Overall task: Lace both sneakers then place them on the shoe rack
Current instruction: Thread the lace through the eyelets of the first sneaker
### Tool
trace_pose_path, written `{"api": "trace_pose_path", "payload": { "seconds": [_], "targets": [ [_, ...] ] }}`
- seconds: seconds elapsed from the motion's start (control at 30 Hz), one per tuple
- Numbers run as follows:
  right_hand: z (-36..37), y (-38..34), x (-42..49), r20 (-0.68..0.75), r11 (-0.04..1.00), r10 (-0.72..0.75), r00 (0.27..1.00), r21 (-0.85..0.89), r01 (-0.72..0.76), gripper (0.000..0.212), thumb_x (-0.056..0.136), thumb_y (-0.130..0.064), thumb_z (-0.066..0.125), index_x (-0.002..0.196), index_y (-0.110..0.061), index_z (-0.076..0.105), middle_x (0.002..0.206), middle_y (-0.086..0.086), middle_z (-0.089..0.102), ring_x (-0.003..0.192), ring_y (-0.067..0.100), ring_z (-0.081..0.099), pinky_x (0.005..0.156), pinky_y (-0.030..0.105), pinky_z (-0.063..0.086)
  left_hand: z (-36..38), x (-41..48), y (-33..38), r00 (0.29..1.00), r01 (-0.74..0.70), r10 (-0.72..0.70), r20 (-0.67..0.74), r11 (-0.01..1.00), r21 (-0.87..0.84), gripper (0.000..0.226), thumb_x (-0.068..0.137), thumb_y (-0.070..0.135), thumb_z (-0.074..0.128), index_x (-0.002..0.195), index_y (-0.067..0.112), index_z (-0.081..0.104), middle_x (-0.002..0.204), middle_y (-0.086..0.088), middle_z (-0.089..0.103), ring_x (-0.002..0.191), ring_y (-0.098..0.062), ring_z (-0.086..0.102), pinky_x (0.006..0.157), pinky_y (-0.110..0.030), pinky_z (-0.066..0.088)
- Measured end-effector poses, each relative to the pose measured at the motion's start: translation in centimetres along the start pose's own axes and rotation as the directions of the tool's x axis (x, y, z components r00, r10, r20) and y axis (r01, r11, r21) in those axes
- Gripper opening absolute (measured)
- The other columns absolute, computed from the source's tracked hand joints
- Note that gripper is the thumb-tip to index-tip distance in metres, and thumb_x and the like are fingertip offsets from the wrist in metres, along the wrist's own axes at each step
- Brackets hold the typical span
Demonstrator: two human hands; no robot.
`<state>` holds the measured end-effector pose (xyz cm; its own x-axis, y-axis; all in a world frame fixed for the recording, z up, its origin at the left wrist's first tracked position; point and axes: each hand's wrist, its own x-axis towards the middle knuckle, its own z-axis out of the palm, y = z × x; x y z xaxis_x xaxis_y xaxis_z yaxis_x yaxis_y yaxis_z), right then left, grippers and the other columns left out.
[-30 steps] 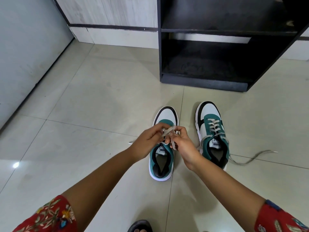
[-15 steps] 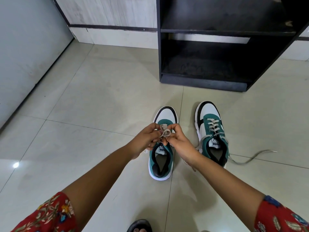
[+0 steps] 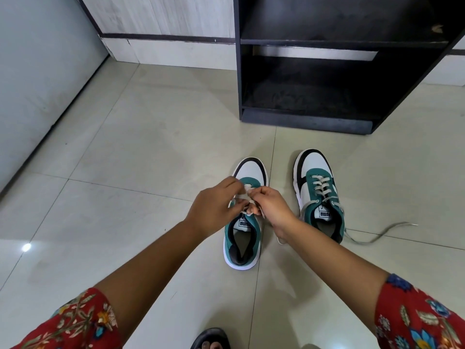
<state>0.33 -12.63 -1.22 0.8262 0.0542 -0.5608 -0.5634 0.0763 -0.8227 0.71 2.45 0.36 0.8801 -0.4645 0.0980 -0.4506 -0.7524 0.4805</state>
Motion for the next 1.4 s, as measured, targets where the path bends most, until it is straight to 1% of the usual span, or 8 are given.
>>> {"api": "trace_pose_path", "payload": {
  "seconds": [0.17, 0.27, 0.5, 0.8, 1.0, 1.17, 1.3, 1.4],
  "targets": [
    [-0.2, 0.6, 0.2, 0.002, 0.985, 0.074, 0.997, 0.158, -0.074, 0.022, 0.092, -0.004, 0.044, 0.077, -0.008, 0.059, 0.045, 0.003, 0.048, 0.035, 0.007, 0.045, 0.058, 0.029, 0.035, 0.6, 0.1, -0.6, 0.948, -0.299, 0.312, -0.060, 0.941, 0.161, 0.009, 0.082, 0.022, 0.053, 0.088, 0.019, 0.049, 0.080, -0.001, 0.069, 0.059, -0.022, 0.059, 0.046, -0.022, 0.039],
    [0.0, 0.8, -0.1, 0.002, 0.979, 0.046, 0.999, 0.197, -0.046, 0.021, 0.096, -0.015, 0.041, 0.081, -0.013, 0.056, 0.042, -0.005, 0.052, 0.039, 0.006, 0.047, 0.062, 0.028, 0.035, 0.1, 0.4, 0.1, 0.996, 0.086, -0.086, 0.009, 0.968, -0.235, 0.011, 0.078, 0.012, 0.066, 0.081, 0.012, 0.056, 0.069, 0.001, 0.062, 0.060, -0.017, 0.056, 0.053, -0.017, 0.040],
    [-0.7, 1.0, -1.9, 0.033, 0.961, -0.278, 0.960, -0.007, 0.278, 0.009, 0.087, -0.013, 0.060, 0.082, -0.016, 0.054, 0.083, -0.002, 0.062, 0.072, -0.003, 0.059, 0.073, 0.017, 0.043, -0.9, 1.5, -0.4, 0.599, 0.732, -0.512, 0.616, 0.038, -0.680, 0.021, 0.077, 0.004, 0.068, 0.066, 0.013, 0.053, 0.055, 0.001, 0.051, 0.034, -0.003, 0.027, 0.032, -0.013, 0.021],
    [-0.9, 1.9, -2.0, -0.028, 0.563, -0.717, 0.697, -0.613, 0.555, 0.006, 0.072, -0.018, 0.074, 0.075, -0.017, 0.069, 0.095, -0.017, 0.057, 0.096, 0.003, 0.055, 0.088, 0.028, 0.045, -0.8, 1.5, -0.4, 0.565, 0.754, -0.523, 0.638, 0.013, -0.657, 0.009, 0.082, 0.015, 0.065, 0.079, 0.008, 0.063, 0.067, -0.005, 0.053, 0.037, -0.005, 0.038, 0.037, -0.016, 0.033],
    [-1.6, 1.2, -2.1, -0.100, 0.975, -0.208, 0.973, 0.059, 0.215, 0.015, 0.079, -0.008, 0.046, 0.070, -0.018, 0.054, 0.096, -0.002, 0.052, 0.084, 0.010, 0.050, 0.076, 0.026, 0.043, -0.4, 1.1, -1.9, 0.498, 0.702, -0.594, 0.632, -0.152, -0.696, 0.036, 0.087, 0.038, 0.055, 0.059, 0.016, 0.054, 0.078, 0.006, 0.073, 0.060, -0.008, 0.050, 0.056, -0.021, 0.038],
    [-3.6, 1.8, -2.8, 0.173, 0.771, -0.061, 0.983, 0.634, -0.064, 0.016, 0.068, -0.016, 0.038, 0.056, -0.016, 0.048, 0.061, 0.002, 0.059, 0.050, 0.017, 0.050, 0.046, 0.020, 0.041, 0.9, -0.3, -2.5, 0.510, 0.515, -0.503, 0.698, -0.471, -0.716, 0.040, 0.089, 0.038, 0.050, 0.056, 0.017, 0.041, 0.078, 0.001, 0.074, 0.039, -0.009, 0.049, 0.039, -0.014, 0.037],
    [-3.4, 1.8, -2.7, 0.029, 0.998, -0.059, 0.998, 0.016, 0.059, 0.024, 0.089, -0.006, 0.032, 0.068, -0.016, 0.040, 0.054, -0.002, 0.035, 0.049, 0.015, 0.032, 0.040, 0.017, 0.029, 1.3, -0.2, -2.3, 0.541, 0.689, -0.605, 0.583, -0.077, -0.720, 0.044, 0.090, 0.043, 0.048, 0.056, 0.017, 0.041, 0.054, 0.000, 0.050, 0.044, -0.014, 0.037, 0.046, -0.022, 0.034],
    [-3.0, 1.7, -2.9, 0.053, 0.783, -0.326, 0.944, -0.545, 0.300, 0.014, 0.091, -0.014, 0.039, 0.077, -0.015, 0.039, 0.057, -0.004, 0.038, 0.052, 0.015, 0.033, 0.048, 0.026, 0.029, 1.5, 0.1, -2.3, 0.654, 0.680, -0.675, 0.342, 0.325, -0.658, 0.047, 0.091, 0.039, 0.049, 0.054, 0.013, 0.038, 0.053, -0.004, 0.037, 0.050, -0.017, 0.030, 0.053, -0.029, 0.027]
  ]
}}
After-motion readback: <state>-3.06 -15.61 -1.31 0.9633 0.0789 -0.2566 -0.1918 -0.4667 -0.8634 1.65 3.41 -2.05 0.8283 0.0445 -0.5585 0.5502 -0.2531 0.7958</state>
